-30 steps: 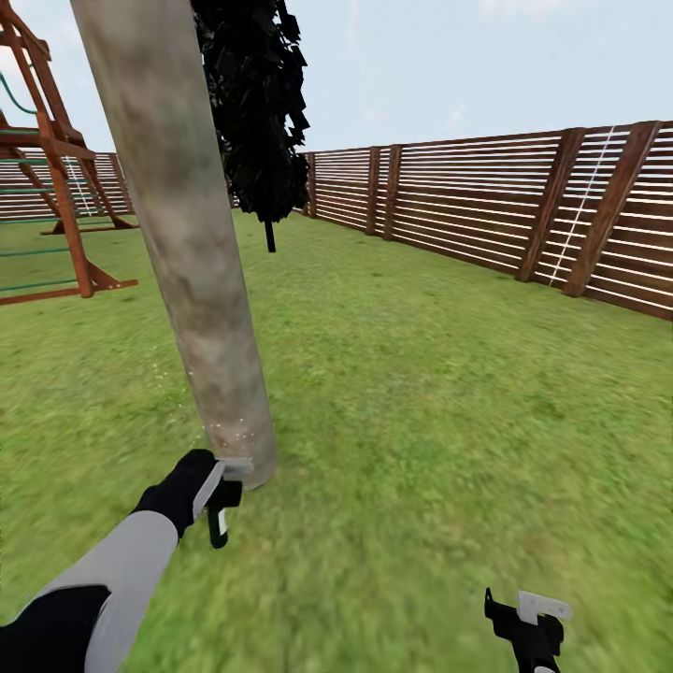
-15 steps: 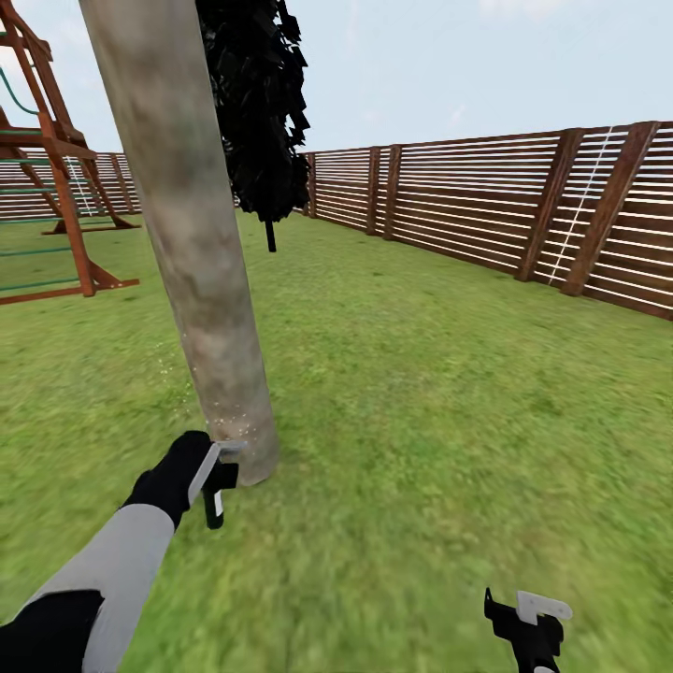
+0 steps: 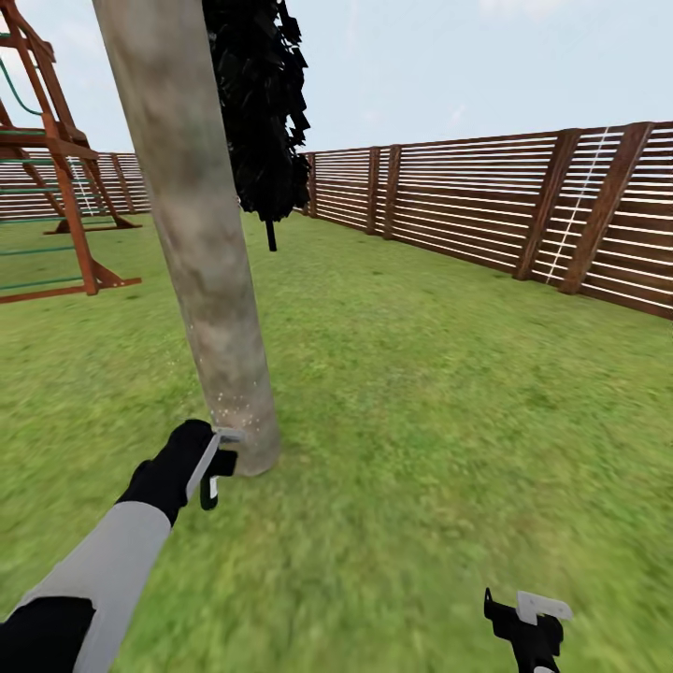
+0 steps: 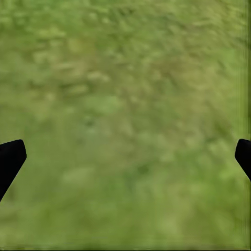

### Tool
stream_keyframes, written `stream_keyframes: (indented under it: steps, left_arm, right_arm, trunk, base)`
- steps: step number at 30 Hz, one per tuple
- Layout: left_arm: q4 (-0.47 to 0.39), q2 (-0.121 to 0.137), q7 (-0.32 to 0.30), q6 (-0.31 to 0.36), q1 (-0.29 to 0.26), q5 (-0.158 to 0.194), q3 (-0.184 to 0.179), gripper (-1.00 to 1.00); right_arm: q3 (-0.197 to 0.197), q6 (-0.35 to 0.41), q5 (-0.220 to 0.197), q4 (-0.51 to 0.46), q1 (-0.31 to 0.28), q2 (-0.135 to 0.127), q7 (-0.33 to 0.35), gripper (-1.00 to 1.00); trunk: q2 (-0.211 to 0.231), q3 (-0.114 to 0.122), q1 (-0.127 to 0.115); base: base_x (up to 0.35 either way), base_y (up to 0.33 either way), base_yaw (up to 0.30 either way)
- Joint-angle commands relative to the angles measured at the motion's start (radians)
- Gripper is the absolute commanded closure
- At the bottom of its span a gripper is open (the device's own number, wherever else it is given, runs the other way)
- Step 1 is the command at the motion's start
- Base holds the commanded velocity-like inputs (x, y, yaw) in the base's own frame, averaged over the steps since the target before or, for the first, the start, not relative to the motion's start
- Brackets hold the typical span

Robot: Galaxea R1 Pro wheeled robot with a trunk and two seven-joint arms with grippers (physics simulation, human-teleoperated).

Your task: In the garden, pick up the pesticide atomizer on the floor and spray pesticide onto both trees until each tree trunk is fully covered.

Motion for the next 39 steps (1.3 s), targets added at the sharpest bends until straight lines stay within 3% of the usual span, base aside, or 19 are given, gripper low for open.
stream_keyframes:
  steps: [1, 5, 6, 7, 9, 10, 11, 14, 17, 20, 21, 23, 26, 27, 30, 35, 36, 39]
  left_arm:
    - [-0.014, 0.008, 0.000, 0.005, -0.001, 0.004, -0.012, 1.00]
    - [-0.020, 0.039, -0.001, 0.008, -0.004, 0.006, -0.014, 1.00]
    - [-0.021, 0.076, -0.001, 0.009, -0.004, 0.011, -0.003, 1.00]
    - [-0.021, 0.087, -0.002, 0.009, -0.004, 0.013, 0.022, 1.00]
    - [-0.021, 0.060, -0.003, 0.010, -0.008, 0.014, 0.041, 1.00]
    - [-0.022, 0.024, -0.002, 0.010, -0.010, 0.012, 0.040, 1.00]
    - [-0.022, 0.004, -0.002, 0.010, -0.011, 0.013, 0.040, 1.00]
    - [-0.022, -0.012, -0.001, 0.010, -0.015, 0.014, 0.040, 1.00]
    - [-0.022, 0.013, -0.001, 0.013, -0.026, 0.010, 0.045, 1.00]
    - [-0.022, 0.089, -0.002, 0.013, -0.033, 0.014, 0.049, 1.00]
    - [-0.022, 0.096, -0.003, 0.013, -0.038, 0.015, 0.049, 1.00]
    - [-0.023, 0.074, -0.003, 0.018, -0.054, 0.015, 0.049, 1.00]
    - [-0.023, 0.007, -0.003, 0.022, -0.084, 0.013, 0.045, 1.00]
    - [-0.023, -0.005, -0.003, 0.022, -0.093, 0.012, 0.045, 1.00]
    - [-0.022, 0.001, -0.003, 0.024, -0.099, 0.010, 0.046, 1.00]
    - [-0.021, 0.080, -0.003, 0.024, -0.098, 0.011, 0.050, 1.00]
    - [-0.022, 0.082, -0.003, 0.024, -0.096, 0.012, 0.049, 1.00]
    - [-0.023, 0.046, -0.003, 0.024, -0.102, 0.013, 0.044, 1.00]
  right_arm:
    - [0.000, 0.000, 0.000, 0.000, 0.000, 0.000, 0.000, -1.00]
    - [0.000, 0.000, 0.000, 0.000, 0.000, 0.000, 0.000, -1.00]
    - [0.000, 0.000, 0.000, 0.000, 0.000, 0.000, 0.000, -1.00]
    - [0.000, 0.000, 0.000, 0.001, 0.000, 0.000, 0.000, -1.00]
    - [0.000, 0.000, 0.000, 0.001, 0.000, 0.000, 0.000, -1.00]
    - [0.000, 0.000, 0.000, 0.000, 0.000, 0.000, 0.000, -1.00]
    - [0.000, 0.000, 0.000, 0.000, 0.000, 0.000, 0.000, -1.00]
    - [0.000, 0.000, 0.000, 0.001, 0.000, 0.000, 0.000, -1.00]
    - [0.000, 0.000, 0.000, 0.001, 0.000, 0.000, 0.001, -1.00]
    - [0.000, 0.000, 0.001, 0.002, 0.000, 0.000, 0.000, -1.00]
    - [0.000, 0.000, 0.001, 0.002, 0.000, 0.000, 0.000, -1.00]
    - [0.000, 0.000, 0.001, 0.002, 0.000, 0.000, 0.000, -1.00]
    - [0.000, 0.000, 0.001, 0.002, 0.000, 0.000, 0.001, -1.00]
    - [0.000, 0.000, 0.001, 0.002, 0.000, 0.000, 0.001, -1.00]
    - [0.000, 0.000, 0.001, 0.002, 0.000, 0.000, 0.001, -1.00]
    - [0.000, 0.000, 0.002, 0.002, 0.000, 0.000, 0.001, -1.00]
    - [0.000, 0.000, 0.002, 0.002, 0.000, 0.000, 0.001, -1.00]
    - [0.000, 0.000, 0.001, 0.002, 0.000, 0.000, 0.001, -1.00]
  trunk:
    - [0.000, 0.000, 0.000]
    - [0.000, 0.000, 0.000]
    - [0.000, 0.000, 0.000]
    - [0.000, 0.000, 0.000]
    - [0.000, 0.000, 0.000]
    - [0.000, 0.000, 0.000]
    - [0.000, 0.000, 0.000]
    - [0.000, 0.000, 0.000]
    - [0.000, 0.000, 0.000]
    - [0.000, 0.000, 0.000]
    - [0.000, 0.000, 0.000]
    - [0.000, 0.000, 0.000]
    - [0.000, 0.000, 0.000]
    - [0.000, 0.000, 0.000]
    - [0.000, 0.000, 0.000]
    - [0.000, 0.000, 0.000]
    - [0.000, 0.000, 0.000]
    - [0.000, 0.000, 0.000]
  base:
    - [-0.059, 0.000, 0.000]
    - [-0.012, 0.000, 0.000]
    - [0.000, 0.000, 0.000]
    - [0.000, 0.000, 0.000]
    - [-0.035, 0.000, 0.000]
    - [-0.245, 0.000, 0.000]
    - [-0.305, 0.000, 0.000]
    - [-0.275, 0.000, 0.000]
    - [-0.049, 0.000, 0.000]
    - [-0.004, 0.000, 0.000]
    - [0.000, 0.000, 0.000]
    - [0.000, 0.000, 0.000]
    - [0.000, 0.000, 0.000]
    - [0.000, 0.000, 0.000]
    - [-0.008, 0.000, 0.000]
    - [-0.263, 0.077, 0.000]
    - [-0.114, 0.032, 0.000]
    - [-0.022, 0.006, 0.000]
